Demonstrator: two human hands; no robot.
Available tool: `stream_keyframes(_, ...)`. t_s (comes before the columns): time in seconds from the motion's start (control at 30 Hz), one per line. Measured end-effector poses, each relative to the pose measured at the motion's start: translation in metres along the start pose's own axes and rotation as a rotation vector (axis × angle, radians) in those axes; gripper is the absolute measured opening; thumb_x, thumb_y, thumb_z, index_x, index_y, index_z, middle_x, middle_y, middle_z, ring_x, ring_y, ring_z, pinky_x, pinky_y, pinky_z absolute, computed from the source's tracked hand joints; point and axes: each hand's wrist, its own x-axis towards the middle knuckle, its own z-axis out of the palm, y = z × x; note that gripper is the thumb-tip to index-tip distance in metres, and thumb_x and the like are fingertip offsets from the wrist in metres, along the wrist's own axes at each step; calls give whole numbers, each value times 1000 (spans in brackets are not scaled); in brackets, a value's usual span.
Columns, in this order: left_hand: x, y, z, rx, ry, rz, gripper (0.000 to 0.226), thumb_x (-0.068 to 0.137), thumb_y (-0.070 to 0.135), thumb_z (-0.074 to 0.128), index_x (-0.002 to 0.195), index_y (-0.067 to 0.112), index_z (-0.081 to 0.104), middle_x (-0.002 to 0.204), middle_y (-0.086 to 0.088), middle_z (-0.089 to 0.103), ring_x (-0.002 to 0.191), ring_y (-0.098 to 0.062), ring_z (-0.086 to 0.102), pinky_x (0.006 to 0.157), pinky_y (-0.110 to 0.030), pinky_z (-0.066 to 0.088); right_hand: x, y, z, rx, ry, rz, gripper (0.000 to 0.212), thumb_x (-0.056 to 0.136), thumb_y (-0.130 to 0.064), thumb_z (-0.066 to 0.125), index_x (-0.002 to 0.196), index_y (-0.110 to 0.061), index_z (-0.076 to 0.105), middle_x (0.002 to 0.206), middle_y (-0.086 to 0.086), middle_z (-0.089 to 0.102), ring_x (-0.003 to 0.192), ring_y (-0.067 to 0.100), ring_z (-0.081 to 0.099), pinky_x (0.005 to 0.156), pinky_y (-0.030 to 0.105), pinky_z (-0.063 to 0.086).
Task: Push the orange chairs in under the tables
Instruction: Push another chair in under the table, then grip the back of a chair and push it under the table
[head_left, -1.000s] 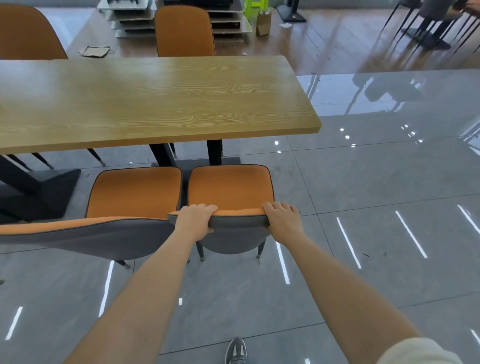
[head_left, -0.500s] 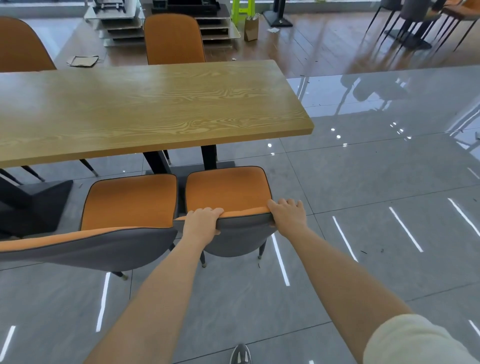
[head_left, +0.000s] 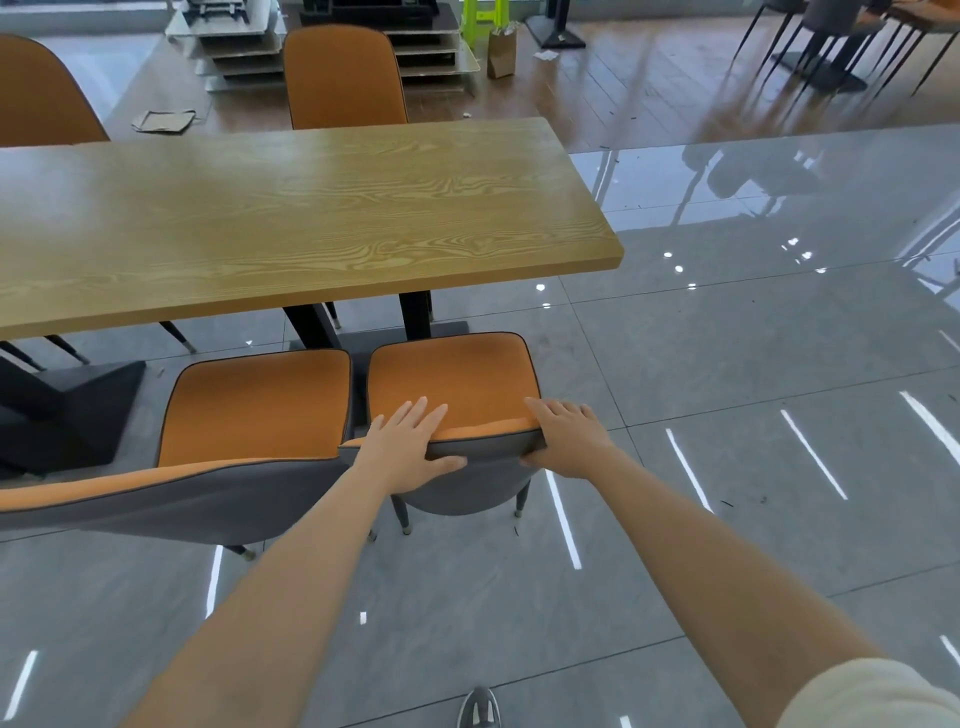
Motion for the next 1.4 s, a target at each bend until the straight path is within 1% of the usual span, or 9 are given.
stream_keyframes(0.07,-1,6,-2,-53,20,13,71,92,62,26,150,29,0,160,-1,-3,148,-19,-2,119,-45,4,-4,6,-4,86,1,-28,85,88,-51,53,150,-19,6,160,3,13,148,23,8,119,44,10)
stream_keyframes(0.13,1,15,-4,-75,52,13,67,95,58,22,149,28,-2,160,0,-5,148,-18,-4,119,-43,2,-9,14,-9,159,44,-24,81,92,-52,44,151,-20,-1,161,3,2,148,20,-1,120,42,6)
stream_keyframes(0.2,7,26,-9,-67,81,6,67,95,57,20,149,27,-4,160,-1,-8,148,-18,-6,119,-42,0,-14,25,-16,184,75,4,77,95,-50,37,150,-19,-7,161,3,-5,148,19,-6,120,42,3)
stream_keyframes(0.37,39,69,-30,-26,159,42,66,96,54,19,149,25,-6,159,-1,-11,147,-18,-9,119,-41,-2,-18,69,-43,186,119,114,77,98,-49,32,148,-17,-15,159,6,-15,147,22,-13,119,42,-2)
stream_keyframes(0.6,114,165,-70,66,285,41,66,97,53,19,149,22,-7,159,-4,-11,147,-19,-10,119,-43,-4,-14,164,-94,170,184,147,78,98,-50,30,146,-16,-21,158,6,-22,146,21,-17,119,40,-7)
stream_keyframes(0.77,167,244,-95,45,345,-6,67,97,51,22,149,20,-8,159,-4,-14,147,-20,-11,119,-46,-1,-14,246,-137,149,239,120,78,98,-50,30,147,-15,-20,157,6,-24,146,22,-17,119,39,-8)
stream_keyframes(0.9,207,291,-113,35,372,-19,68,97,52,22,149,20,-10,159,-4,-14,147,-20,-11,118,-46,-3,-1,306,-167,121,257,99,78,98,-50,29,146,-16,-21,157,5,-25,146,21,-19,118,38,-9)
stream_keyframes(1.13,288,340,-143,36,347,-56,69,97,52,23,149,20,-10,160,-4,-12,147,-20,-10,118,-46,0,56,389,-212,116,261,79,78,97,-51,29,146,-16,-21,157,4,-24,146,21,-18,119,38,-8)
stream_keyframes(1.4,436,372,-192,-23,353,-109,69,97,50,25,149,21,-10,159,-3,-14,147,-19,-10,118,-46,0,167,481,-288,50,272,21,79,98,-51,28,145,-16,-24,156,4,-26,146,21,-18,119,38,-7)
